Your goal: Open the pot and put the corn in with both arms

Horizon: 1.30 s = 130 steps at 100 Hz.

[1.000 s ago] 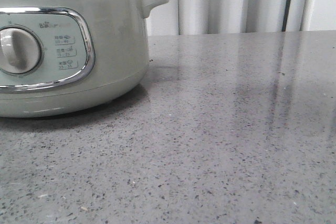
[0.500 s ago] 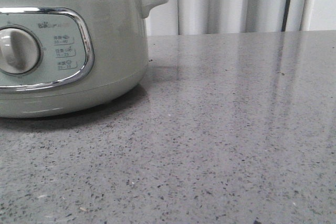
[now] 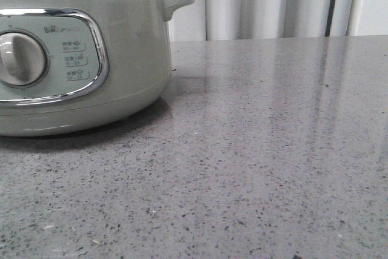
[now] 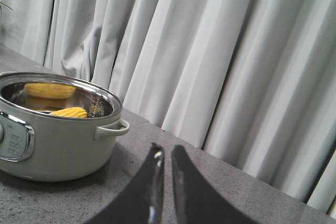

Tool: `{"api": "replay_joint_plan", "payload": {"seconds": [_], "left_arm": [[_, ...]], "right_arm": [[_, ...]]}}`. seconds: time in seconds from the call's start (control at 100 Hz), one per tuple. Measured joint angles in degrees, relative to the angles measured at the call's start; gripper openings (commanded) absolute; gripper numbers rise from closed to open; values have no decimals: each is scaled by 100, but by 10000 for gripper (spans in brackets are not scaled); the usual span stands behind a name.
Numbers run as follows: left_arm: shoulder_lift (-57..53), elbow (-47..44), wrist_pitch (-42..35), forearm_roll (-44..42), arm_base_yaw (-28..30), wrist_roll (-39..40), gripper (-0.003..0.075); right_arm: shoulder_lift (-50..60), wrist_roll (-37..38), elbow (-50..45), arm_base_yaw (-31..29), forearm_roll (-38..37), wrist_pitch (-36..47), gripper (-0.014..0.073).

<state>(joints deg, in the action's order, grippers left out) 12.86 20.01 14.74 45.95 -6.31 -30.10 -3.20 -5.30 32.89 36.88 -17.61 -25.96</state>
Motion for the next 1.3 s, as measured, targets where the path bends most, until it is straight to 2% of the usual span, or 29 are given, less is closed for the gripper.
{"api": "replay_joint_plan", "payload": {"seconds": [0.44,0.63,0.76,0.9,0.98,1.12,1.3], "left_arm": [[-12,-199,-11,-101,0,0,-20],[-492,-992,-126,-2549,0,10,-20],[-1023,-1844,-506,-3284,0,91,-20],[-1316,-1981,-607,-4023,0,881,-20],[-1316,-1981,-434,-4396,0,1577,-20],[-1316,-1981,188,-4554,138,2777,-20],[-1316,-1981,305,-4595,342,3199,-20]], "right_arm": [[0,0,-4,0,0,0,5],[0,0,-4,0,0,0,5],[0,0,-4,0,0,0,5],[0,0,-4,0,0,-12,5],[0,0,-4,0,0,-12,5],[0,0,-4,0,0,-12,5],[0,0,-4,0,0,-12,5]]}}
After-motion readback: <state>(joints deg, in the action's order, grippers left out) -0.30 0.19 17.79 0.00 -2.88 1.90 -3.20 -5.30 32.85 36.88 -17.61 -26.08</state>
